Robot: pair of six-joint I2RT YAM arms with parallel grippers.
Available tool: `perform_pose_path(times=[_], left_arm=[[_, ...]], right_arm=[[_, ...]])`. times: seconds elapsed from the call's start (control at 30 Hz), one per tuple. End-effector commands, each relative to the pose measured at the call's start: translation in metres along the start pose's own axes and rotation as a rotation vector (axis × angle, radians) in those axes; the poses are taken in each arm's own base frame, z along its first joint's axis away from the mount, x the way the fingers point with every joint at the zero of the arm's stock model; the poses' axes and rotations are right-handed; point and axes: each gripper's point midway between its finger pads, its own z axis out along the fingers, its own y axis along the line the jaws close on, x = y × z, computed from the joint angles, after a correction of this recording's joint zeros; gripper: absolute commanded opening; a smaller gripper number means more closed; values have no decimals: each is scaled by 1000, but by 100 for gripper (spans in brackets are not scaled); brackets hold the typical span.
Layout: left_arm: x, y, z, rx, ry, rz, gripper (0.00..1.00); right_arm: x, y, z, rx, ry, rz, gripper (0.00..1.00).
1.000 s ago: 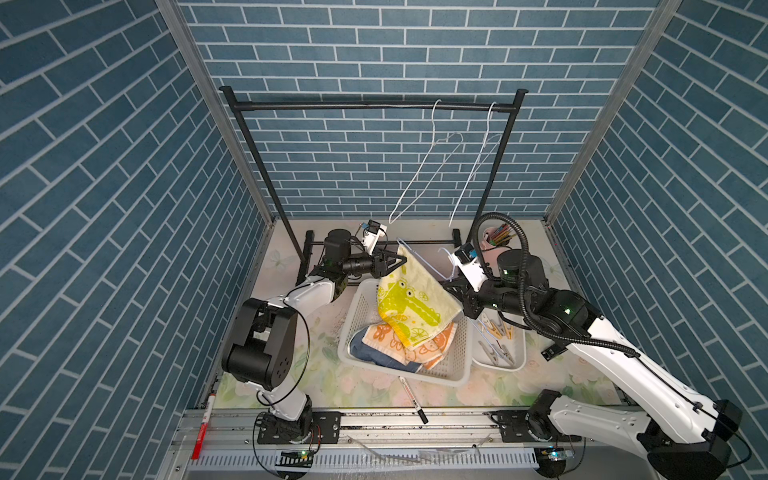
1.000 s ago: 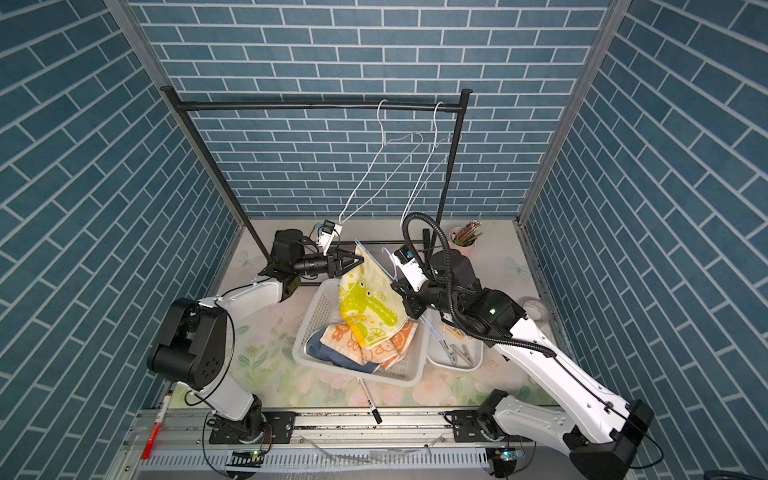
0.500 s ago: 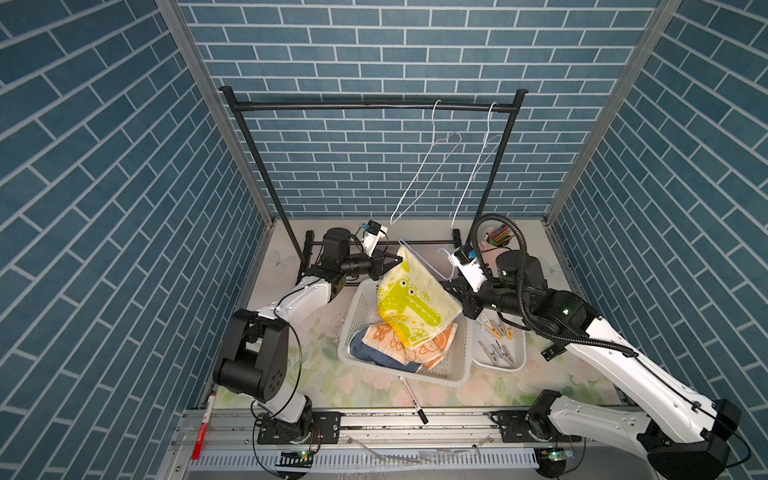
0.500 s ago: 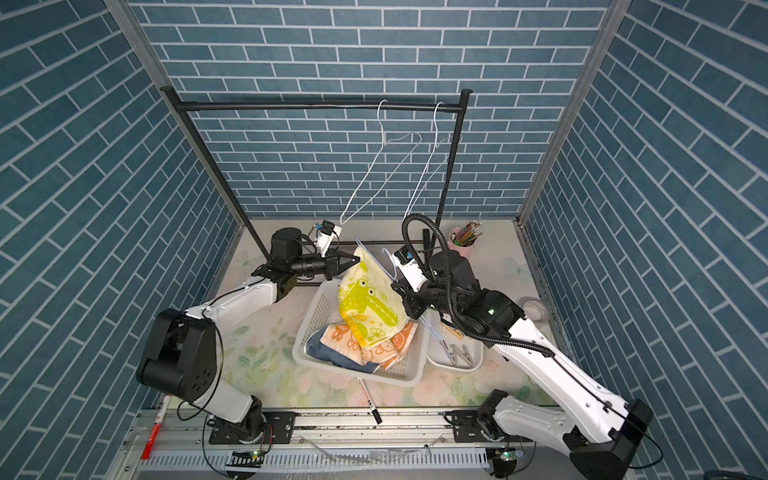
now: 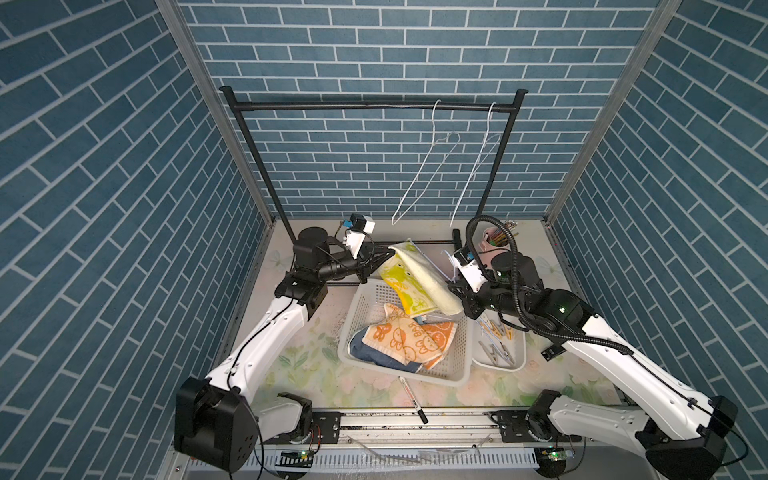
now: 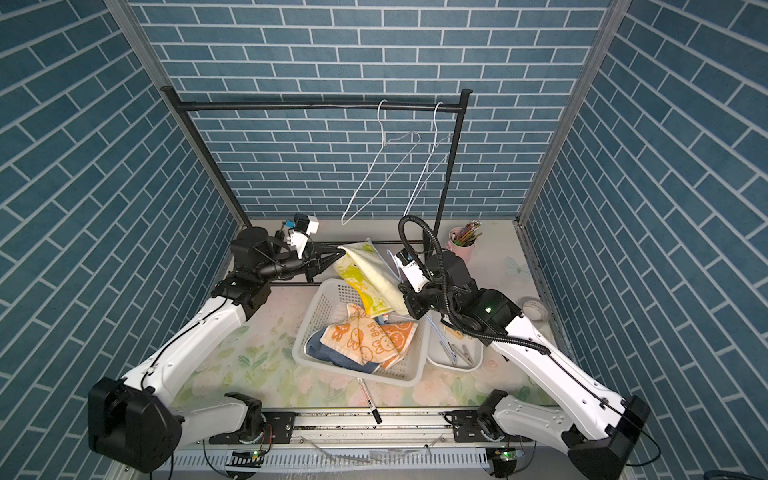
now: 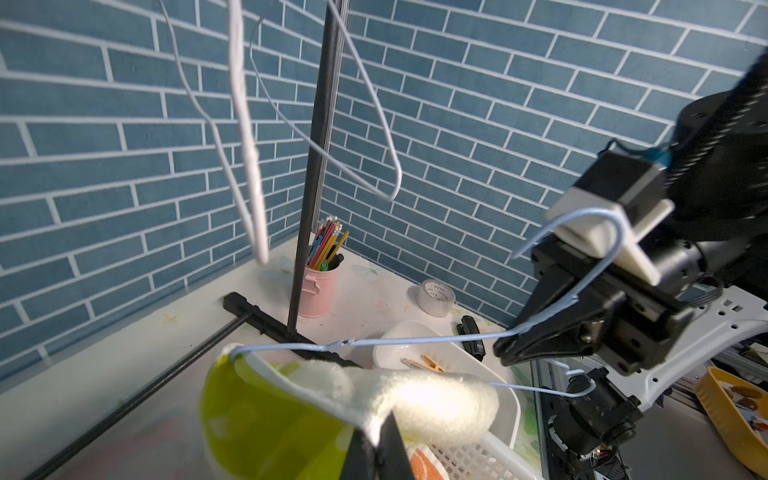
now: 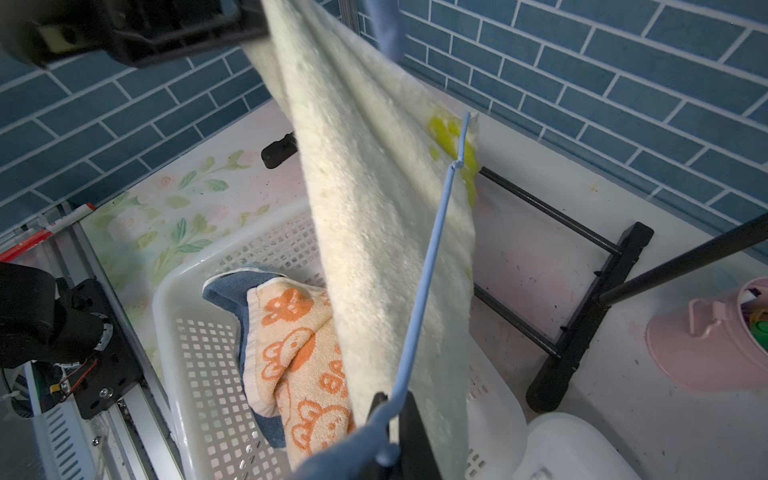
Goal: Remove the clothespins securing towels to the hanger
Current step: Remove the towel from the hanger, then place the towel in the basket.
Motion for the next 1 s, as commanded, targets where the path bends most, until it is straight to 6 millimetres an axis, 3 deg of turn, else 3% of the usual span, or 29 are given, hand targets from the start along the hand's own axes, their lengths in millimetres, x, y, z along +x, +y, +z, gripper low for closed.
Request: perform_pose_path(times=[0.0, 0.23, 0.43, 0.67, 0.97], left_arm=[[-30, -18, -13, -10, -65, 92, 0], [-92, -60, -52, -54, -244, 252, 0], [-110, -83, -67, -40, -266, 282, 0], [-93, -87, -55, 22, -221, 238, 0], [-38, -97, -7, 130, -102, 188, 0]], right_arm=[[2, -11, -3, 56, 12, 58, 0], [8, -19, -11, 100, 6, 80, 0], [17, -30, -15, 158, 20, 101, 0], [16, -30, -16, 156, -8, 125, 0], [18, -32, -14, 164, -14, 127, 0]])
